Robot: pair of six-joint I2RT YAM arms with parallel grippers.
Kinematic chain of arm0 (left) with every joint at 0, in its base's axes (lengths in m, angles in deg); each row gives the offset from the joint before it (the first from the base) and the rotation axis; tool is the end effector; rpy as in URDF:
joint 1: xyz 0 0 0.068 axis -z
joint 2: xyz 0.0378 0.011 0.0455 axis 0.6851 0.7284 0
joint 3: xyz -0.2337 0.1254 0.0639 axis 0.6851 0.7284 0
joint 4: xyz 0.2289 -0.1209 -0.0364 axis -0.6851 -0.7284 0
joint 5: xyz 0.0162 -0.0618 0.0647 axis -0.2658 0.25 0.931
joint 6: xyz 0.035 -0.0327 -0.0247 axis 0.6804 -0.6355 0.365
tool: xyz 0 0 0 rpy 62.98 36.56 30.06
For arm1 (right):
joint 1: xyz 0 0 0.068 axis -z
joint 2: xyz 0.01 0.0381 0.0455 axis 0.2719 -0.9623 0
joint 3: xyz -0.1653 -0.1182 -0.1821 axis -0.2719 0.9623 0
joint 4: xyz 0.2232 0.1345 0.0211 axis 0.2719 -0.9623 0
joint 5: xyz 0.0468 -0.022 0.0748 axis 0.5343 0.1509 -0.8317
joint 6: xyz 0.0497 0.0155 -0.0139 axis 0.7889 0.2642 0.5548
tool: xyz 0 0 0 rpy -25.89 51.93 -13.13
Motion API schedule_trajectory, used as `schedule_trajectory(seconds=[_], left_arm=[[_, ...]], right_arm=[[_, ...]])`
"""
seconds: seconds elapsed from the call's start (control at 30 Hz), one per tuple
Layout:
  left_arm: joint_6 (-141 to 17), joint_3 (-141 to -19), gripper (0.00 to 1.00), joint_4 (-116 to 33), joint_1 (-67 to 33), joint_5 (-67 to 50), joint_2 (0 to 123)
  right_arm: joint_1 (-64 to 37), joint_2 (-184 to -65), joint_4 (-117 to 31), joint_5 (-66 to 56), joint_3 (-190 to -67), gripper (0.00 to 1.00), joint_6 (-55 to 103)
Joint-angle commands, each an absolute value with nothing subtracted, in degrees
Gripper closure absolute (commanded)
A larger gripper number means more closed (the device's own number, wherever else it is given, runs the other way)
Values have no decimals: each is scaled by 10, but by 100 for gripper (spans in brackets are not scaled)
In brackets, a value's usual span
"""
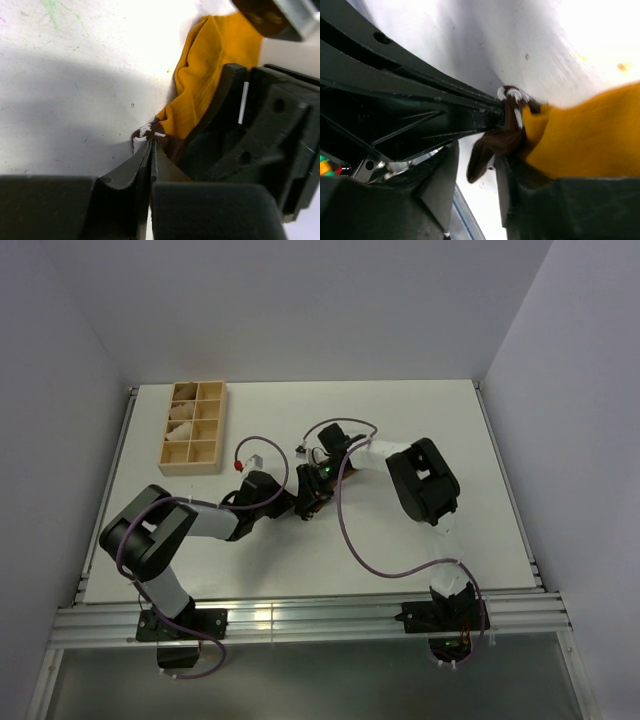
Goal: Roll the socks
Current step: Roll the sock at the center of the board.
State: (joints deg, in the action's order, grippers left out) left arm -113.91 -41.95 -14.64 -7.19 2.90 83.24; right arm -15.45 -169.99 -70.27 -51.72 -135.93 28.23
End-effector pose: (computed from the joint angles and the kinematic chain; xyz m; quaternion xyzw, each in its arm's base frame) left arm 0.2494 -0.1792 0.1213 -0.2229 0.8563 -0.3402 0.3183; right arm 0.3513 0.2467 0.1132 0.2304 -0.8509 -0.4716 0.0207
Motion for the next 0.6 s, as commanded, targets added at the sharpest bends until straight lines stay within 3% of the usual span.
schedule_trajectory(seconds=[0.0, 0.37, 0.57], left_arm=[[-1135, -421, 91, -210, -66, 62, 849], [-1139, -424, 92, -221, -65, 69, 846], [-1138, -430, 92, -229, -63, 72, 842]], right_arm=[[-154, -1669, -705, -398, -1338, 54, 261], [-146, -1566, -710, -259, -1310, 51, 268], [-172, -1447, -645, -115, -1223, 50, 254]])
